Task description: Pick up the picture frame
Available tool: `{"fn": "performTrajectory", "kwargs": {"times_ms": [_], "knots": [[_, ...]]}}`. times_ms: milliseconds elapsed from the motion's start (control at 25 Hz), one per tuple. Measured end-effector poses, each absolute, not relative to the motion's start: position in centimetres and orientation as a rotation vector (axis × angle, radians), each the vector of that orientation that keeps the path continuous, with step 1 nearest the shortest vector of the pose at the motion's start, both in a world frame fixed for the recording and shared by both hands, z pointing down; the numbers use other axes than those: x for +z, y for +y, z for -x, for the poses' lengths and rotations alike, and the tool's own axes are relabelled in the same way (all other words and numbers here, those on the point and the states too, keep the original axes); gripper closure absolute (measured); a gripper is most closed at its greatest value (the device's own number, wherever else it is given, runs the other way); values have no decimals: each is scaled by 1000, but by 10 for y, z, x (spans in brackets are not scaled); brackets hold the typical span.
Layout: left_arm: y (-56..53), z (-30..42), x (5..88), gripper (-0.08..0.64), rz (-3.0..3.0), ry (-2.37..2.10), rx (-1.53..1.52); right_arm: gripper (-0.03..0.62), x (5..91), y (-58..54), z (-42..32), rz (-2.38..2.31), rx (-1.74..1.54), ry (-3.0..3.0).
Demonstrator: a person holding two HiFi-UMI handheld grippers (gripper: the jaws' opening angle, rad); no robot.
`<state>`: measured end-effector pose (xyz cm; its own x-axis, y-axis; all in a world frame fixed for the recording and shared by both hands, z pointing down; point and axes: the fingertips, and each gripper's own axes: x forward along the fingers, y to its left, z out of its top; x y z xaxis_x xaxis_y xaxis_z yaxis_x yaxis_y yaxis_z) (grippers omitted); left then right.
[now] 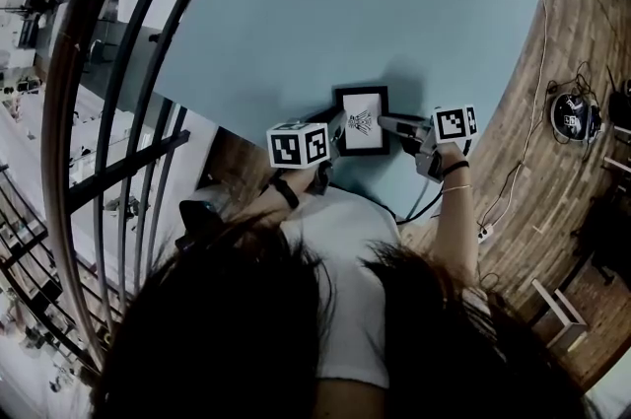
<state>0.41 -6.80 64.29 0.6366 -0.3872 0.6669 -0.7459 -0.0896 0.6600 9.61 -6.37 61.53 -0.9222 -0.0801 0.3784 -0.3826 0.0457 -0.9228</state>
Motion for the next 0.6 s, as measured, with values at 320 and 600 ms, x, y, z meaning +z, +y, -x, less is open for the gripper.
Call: {"fn": "performTrajectory", "kwargs": {"times_ms": [320,600], "knots": [[-70,1,646,423,-1680,-934,373,451,613,-73,-65,-349,2061,-2164],[-72,1,645,423,-1681,-925,354,456,612,-79,-46,-413,2075,-2188]]}}
